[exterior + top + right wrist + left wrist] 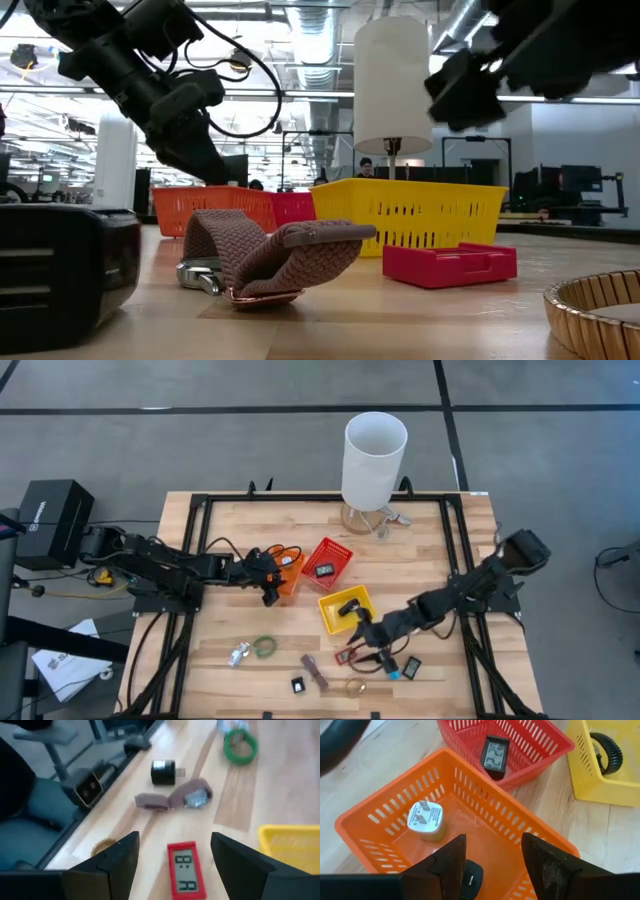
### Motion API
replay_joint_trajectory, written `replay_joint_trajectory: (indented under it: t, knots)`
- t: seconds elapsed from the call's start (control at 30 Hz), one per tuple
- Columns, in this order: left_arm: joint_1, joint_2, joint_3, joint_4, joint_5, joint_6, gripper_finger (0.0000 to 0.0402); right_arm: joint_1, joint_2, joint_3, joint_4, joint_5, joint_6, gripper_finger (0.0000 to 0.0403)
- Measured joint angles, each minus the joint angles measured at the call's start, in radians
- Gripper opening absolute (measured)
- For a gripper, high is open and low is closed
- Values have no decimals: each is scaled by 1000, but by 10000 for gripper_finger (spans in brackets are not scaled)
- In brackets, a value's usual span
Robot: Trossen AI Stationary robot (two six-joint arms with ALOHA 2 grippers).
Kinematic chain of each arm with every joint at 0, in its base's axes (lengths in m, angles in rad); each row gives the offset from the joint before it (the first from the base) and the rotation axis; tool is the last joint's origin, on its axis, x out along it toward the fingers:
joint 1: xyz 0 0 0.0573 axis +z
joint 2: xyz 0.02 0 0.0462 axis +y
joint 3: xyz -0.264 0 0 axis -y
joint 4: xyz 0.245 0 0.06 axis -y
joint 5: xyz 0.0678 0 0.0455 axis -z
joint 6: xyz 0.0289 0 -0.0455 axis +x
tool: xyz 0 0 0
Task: Pick & Place Office items
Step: Put the red digital clock into the red bin
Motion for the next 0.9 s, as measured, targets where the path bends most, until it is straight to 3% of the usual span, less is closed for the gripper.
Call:
replay_joint_trajectory:
  t: [0.4,0.7,0.9]
  knots:
    - [0,0,0,17,-2,0,185,-15,232,140,-92,-1,21,238]
    - [-1,0,0,31,-1,0,185,-19,219,152,-142,0,11,238]
    - [-1,0,0,34,-1,0,185,-19,154,258,-436,0,5,238]
